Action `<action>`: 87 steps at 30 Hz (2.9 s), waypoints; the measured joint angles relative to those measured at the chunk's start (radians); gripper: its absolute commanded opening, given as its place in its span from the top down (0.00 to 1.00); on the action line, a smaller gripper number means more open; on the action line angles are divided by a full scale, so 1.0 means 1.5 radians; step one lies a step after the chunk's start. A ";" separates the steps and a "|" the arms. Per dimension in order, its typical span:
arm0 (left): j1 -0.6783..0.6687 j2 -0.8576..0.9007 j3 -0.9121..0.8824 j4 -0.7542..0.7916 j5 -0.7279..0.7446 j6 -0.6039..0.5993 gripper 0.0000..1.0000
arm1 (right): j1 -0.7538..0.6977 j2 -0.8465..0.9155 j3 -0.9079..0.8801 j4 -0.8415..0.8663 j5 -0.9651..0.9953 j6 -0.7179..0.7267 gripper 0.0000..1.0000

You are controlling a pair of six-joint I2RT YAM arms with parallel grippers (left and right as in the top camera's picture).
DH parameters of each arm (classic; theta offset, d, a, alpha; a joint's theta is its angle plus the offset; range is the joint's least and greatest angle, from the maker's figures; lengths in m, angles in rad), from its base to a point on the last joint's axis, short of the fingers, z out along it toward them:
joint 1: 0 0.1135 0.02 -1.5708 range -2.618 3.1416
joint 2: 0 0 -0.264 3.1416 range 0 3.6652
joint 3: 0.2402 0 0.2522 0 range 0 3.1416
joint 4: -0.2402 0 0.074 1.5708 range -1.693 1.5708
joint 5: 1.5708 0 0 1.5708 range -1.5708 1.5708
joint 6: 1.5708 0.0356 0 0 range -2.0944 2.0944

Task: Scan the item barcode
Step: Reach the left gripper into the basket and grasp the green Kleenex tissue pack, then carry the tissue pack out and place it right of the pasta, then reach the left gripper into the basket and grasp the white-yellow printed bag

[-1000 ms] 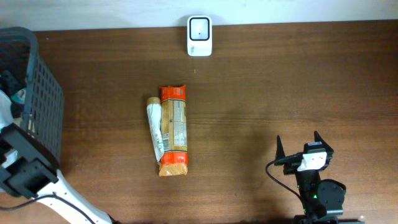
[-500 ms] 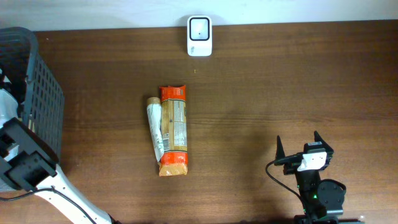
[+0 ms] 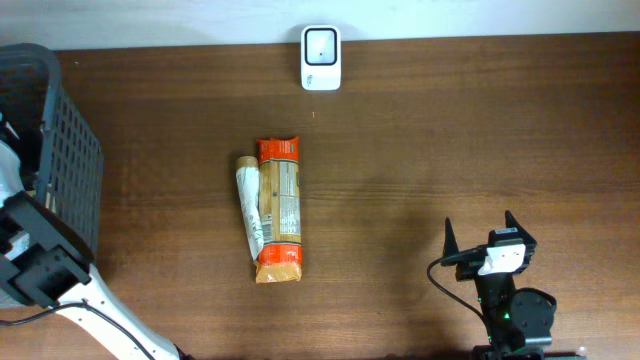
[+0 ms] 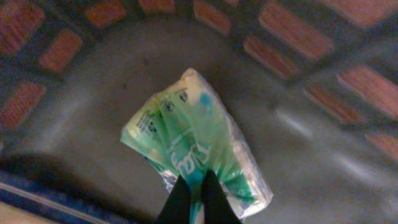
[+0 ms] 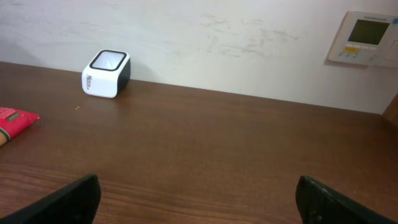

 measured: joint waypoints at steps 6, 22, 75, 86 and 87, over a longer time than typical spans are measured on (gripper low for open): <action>0.000 0.000 0.086 -0.111 0.065 0.000 1.00 | 0.000 0.000 0.000 0.000 0.000 0.000 0.01; -0.080 -0.376 0.142 -0.239 0.253 0.001 1.00 | 0.000 0.000 0.000 0.000 0.000 0.000 0.01; -0.521 -0.359 0.036 -0.208 0.103 0.032 0.01 | 0.000 0.000 0.000 0.000 0.000 0.000 0.01; -0.141 -0.437 0.041 -0.267 -0.006 -0.068 0.01 | 0.000 0.000 0.000 0.000 0.000 0.000 0.01; -0.116 -0.437 0.028 -0.264 -0.016 -0.072 0.01 | 0.000 0.000 0.000 0.000 0.000 0.000 0.01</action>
